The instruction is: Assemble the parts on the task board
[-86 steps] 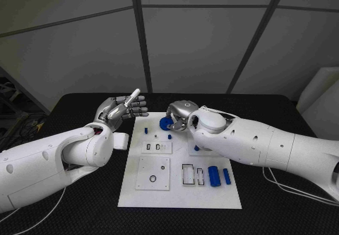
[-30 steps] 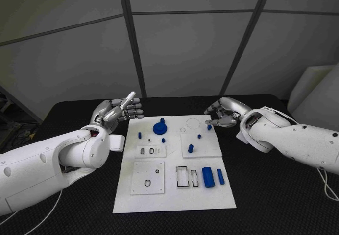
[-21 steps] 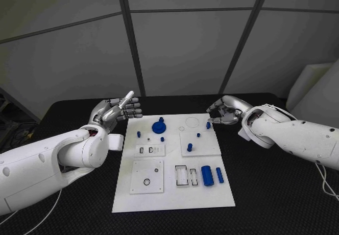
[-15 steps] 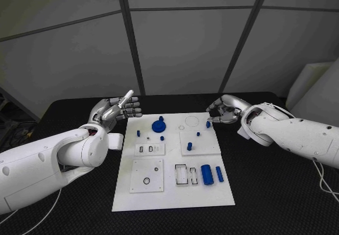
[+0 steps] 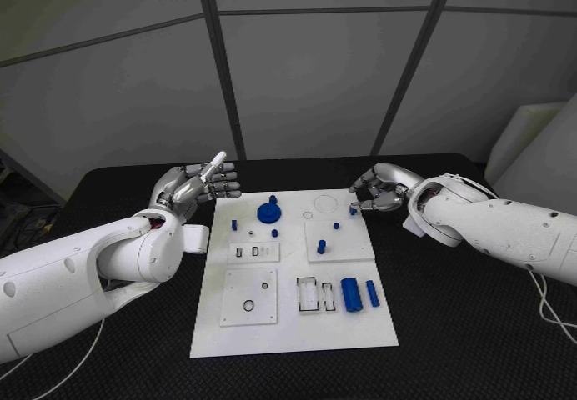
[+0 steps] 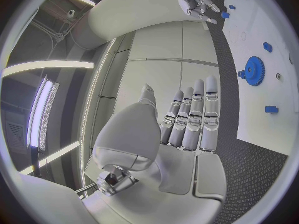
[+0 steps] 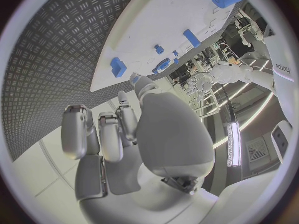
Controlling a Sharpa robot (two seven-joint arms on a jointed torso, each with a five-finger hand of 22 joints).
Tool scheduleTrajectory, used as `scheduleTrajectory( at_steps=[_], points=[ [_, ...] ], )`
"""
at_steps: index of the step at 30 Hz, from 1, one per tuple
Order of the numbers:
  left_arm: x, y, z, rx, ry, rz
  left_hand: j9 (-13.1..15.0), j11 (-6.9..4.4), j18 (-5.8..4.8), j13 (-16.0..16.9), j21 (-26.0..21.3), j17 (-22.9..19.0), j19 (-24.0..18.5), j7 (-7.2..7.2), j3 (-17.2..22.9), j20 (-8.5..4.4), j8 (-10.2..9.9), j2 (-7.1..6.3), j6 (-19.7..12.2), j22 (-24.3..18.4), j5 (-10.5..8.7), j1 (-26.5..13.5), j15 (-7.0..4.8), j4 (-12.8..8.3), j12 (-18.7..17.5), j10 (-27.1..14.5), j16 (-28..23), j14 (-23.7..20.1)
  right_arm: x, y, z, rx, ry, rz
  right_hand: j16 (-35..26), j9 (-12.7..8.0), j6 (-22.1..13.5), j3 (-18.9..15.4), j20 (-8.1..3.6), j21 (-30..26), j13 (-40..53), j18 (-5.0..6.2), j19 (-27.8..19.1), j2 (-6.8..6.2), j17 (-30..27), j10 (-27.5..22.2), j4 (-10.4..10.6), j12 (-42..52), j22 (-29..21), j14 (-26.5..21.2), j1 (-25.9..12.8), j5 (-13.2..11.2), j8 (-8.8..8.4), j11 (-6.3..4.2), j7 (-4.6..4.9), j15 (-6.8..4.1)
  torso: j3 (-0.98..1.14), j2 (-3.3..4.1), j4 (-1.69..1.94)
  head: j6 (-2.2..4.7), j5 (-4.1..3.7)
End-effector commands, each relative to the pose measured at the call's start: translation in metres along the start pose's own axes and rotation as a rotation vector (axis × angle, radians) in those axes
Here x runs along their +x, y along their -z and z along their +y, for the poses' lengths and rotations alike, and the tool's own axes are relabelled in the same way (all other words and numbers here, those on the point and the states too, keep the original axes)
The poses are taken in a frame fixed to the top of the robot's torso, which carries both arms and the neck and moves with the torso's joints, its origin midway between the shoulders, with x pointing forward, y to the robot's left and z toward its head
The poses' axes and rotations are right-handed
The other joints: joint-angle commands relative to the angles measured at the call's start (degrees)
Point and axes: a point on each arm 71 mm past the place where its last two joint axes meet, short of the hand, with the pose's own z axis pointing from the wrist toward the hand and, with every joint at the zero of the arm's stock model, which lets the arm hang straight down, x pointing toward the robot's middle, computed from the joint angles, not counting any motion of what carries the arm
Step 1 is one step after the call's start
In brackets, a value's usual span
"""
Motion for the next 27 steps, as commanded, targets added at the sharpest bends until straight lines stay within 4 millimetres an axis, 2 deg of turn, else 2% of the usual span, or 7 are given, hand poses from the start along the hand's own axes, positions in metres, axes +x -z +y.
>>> scheduleTrajectory(
  at_steps=[1,27],
  points=[
    [0.001,0.000,-0.001,0.010,0.000,0.015,-0.01,0.36,-0.67,0.01,-0.31,0.06,-0.05,0.36,0.05,0.38,-0.19,-0.12,0.05,-0.05,0.06,0.60,0.20,-0.20,-0.29,0.02,-0.34,0.10,0.004,0.000,0.000,-0.005,-0.006,0.035,-0.02,-0.05,-0.02,0.04,-0.11,-0.15,2.03,-0.04,-0.33,-0.04,13.20,-0.18,-0.36,0.00,1.22,5.51,0.58,0.17,-0.16,-0.01,0.14,-0.30,-0.03,-0.06,0.06,-0.13,0.01],
    [0.000,-0.002,-0.001,0.012,-0.008,0.012,-0.01,0.36,-0.67,0.01,-0.31,0.06,-0.05,0.36,0.05,0.38,-0.19,-0.12,0.05,-0.05,0.06,0.60,0.20,-0.20,-0.29,0.02,-0.34,0.10,0.015,-0.003,-0.008,0.027,0.003,0.083,0.09,0.09,0.70,0.05,-0.04,-0.04,2.28,-0.10,-0.15,0.26,13.50,0.02,-0.43,0.26,1.47,5.58,0.70,0.21,0.17,0.20,0.40,-0.15,-0.01,-0.06,0.04,-0.43,0.22]
  ],
)
